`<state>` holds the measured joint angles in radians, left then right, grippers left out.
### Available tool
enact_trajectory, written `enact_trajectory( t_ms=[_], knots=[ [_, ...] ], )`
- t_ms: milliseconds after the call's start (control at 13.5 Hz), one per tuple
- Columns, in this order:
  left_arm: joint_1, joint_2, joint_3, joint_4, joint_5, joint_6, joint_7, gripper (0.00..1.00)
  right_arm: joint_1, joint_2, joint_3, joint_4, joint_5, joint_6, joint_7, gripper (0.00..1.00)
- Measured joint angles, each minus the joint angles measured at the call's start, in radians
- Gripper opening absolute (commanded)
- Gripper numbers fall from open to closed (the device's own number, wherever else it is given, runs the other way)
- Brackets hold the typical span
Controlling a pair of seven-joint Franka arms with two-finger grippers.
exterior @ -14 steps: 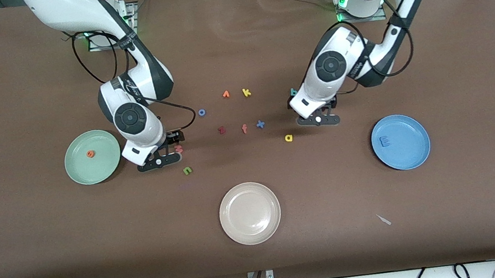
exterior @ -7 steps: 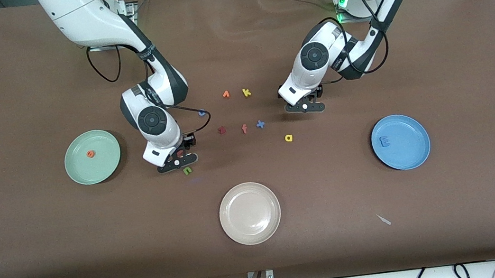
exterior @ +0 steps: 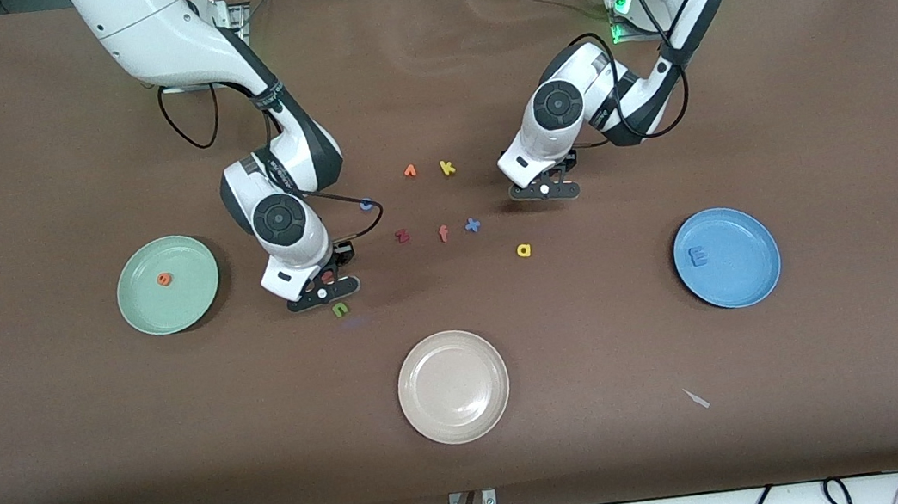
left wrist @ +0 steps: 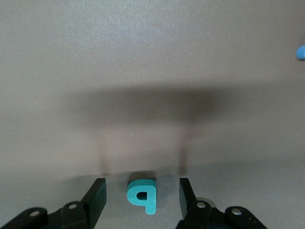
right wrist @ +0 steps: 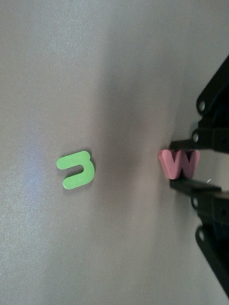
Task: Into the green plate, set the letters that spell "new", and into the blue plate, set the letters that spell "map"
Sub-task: 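Grasp the pink letter with the right gripper while the left gripper grasps the cyan p, then place the pink letter on the green plate while the left gripper places the p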
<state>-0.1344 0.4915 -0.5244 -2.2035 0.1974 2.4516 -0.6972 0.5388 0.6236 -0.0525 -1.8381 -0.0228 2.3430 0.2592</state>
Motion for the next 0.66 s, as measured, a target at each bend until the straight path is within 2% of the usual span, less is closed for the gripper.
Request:
enact_trajectory(
  t_ms=[148,295,517,665],
  knots=[
    [0.0,0.011,0.0,0.0,0.006,0.001,-0.002,0.52,-0.001,-0.005,-0.009,0.005,0.0,-0.002,0.021,0.08],
    [0.0,0.01,0.0,0.001,0.006,0.001,-0.002,0.43,-0.002,-0.036,-0.047,0.017,0.0,-0.035,0.076,0.08],
    [0.0,0.008,0.0,0.002,0.007,0.001,-0.003,0.37,-0.01,-0.111,-0.149,0.023,0.0,-0.141,0.077,0.08],
    [0.0,0.007,0.0,0.002,0.007,0.001,-0.003,0.31,-0.015,-0.136,-0.24,0.02,0.0,-0.222,-0.007,0.08]
  ],
)
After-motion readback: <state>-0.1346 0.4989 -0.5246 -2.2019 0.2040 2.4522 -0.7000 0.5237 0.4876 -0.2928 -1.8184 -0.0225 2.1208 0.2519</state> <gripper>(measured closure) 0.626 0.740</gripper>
